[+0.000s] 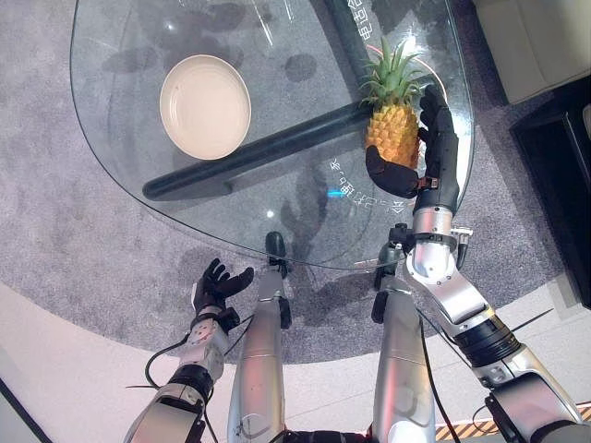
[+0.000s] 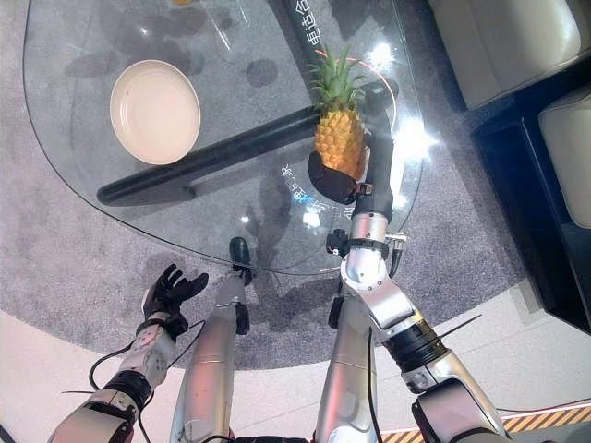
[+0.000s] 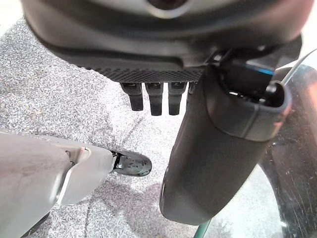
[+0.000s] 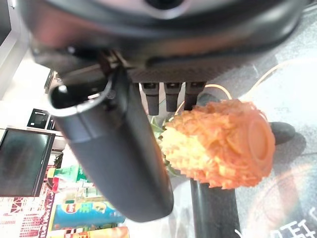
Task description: Pick up the fruit to the plate
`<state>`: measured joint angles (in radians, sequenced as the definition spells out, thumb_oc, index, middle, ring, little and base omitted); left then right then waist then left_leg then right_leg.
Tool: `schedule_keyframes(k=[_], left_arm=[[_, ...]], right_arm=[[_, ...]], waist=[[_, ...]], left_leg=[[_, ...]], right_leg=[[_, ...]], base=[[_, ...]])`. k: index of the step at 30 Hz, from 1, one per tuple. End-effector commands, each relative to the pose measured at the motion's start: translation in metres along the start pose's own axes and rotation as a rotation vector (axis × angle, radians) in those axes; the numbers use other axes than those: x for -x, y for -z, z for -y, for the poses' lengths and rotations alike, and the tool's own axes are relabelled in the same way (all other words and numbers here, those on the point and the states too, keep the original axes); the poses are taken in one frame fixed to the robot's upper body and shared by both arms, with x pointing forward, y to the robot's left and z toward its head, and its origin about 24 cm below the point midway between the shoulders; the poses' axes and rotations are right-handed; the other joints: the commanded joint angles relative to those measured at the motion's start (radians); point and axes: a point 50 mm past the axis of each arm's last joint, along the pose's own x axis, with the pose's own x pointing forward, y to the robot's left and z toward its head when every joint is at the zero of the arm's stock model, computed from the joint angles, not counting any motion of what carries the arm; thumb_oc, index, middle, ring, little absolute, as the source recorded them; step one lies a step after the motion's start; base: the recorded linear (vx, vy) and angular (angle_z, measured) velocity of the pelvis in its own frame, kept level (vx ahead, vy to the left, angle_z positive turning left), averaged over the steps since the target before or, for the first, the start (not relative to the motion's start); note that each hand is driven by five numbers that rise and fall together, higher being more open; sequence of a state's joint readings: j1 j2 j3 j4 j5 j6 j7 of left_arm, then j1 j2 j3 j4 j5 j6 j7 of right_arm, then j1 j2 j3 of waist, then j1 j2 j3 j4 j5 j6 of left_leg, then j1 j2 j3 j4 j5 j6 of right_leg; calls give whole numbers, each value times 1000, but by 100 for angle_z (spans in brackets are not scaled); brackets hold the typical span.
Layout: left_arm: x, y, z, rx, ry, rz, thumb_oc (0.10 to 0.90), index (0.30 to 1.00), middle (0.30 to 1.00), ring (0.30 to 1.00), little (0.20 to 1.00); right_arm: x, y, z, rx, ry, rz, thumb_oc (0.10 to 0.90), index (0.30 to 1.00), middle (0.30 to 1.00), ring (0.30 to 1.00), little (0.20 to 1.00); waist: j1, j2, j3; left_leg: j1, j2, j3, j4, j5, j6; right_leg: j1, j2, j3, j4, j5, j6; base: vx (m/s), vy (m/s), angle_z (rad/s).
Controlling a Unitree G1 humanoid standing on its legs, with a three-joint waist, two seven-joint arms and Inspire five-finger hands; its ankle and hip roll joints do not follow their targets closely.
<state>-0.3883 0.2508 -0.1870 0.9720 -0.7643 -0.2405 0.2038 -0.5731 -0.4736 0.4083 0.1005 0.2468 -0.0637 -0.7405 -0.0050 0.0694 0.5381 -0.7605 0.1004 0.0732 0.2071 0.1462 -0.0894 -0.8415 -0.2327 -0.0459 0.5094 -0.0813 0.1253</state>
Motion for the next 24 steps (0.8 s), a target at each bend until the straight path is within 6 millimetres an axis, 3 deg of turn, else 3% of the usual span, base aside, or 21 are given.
schedule_keyframes(k=[1, 24], left_arm=[[3, 9, -21, -19, -56, -28, 800, 900, 900, 900, 900], [3, 11, -15, -37, -37, -35, 800, 900, 900, 900, 900]], right_arm=[[1, -8, -7, -44, 11, 21, 800, 900, 900, 900, 900], [-11, 1, -8, 150, 122, -23, 800, 900, 900, 900, 900]], waist=[[7, 11, -18], [22, 26, -18]], left_leg=[[-29, -55, -11, 78, -73, 18], [-35, -60, -14, 81, -73, 22]], right_leg=[[6, 31, -88, -121, 90, -24], [-9, 33, -86, -106, 88, -25]], base=[[0, 0, 0], [0, 0, 0]])
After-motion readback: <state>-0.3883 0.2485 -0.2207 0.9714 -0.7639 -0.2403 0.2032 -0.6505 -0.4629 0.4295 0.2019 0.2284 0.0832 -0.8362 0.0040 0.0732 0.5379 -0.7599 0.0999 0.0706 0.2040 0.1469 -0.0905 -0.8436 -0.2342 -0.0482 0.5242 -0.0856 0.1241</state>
